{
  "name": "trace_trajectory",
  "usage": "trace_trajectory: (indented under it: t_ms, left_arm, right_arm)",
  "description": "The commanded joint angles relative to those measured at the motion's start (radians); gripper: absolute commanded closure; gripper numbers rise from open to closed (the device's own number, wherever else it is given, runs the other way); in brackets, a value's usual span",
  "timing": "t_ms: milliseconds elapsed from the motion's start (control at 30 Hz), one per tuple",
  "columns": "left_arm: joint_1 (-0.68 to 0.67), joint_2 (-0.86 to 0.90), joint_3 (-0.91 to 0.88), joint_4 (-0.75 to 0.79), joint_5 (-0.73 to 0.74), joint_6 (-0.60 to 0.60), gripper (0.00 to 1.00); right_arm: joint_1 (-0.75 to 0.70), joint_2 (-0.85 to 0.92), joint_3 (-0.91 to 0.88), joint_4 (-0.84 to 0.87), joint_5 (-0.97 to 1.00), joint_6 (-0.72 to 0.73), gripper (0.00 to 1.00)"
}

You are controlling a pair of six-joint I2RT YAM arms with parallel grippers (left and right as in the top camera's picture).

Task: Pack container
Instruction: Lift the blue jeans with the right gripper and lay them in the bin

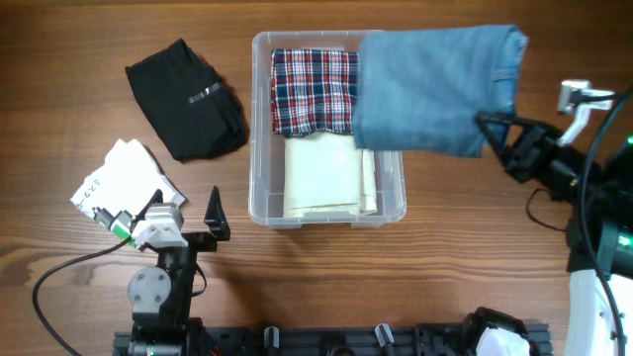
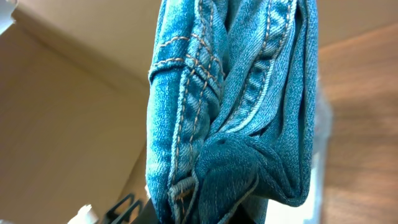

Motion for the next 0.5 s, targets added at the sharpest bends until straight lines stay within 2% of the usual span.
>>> trace_trajectory:
  t_ms: [0, 333, 467]
  left_arm:
    - [0.006, -0.006, -0.006, 0.003, 0.008, 0.023, 0.0]
    - [0.006, -0.006, -0.006, 0.003, 0.008, 0.023, 0.0]
    - [0.006, -0.006, -0.006, 0.003, 0.008, 0.023, 0.0]
  right_arm:
    - [0.091, 0.003, 0.001, -0.001, -0.011, 0.019, 0.96]
    - [0.461, 0.041, 0.001, 0.01, 0.391, 0.148, 0.96]
    - [0.548, 0.093, 0.001, 0.069, 0.433, 0.22, 0.96]
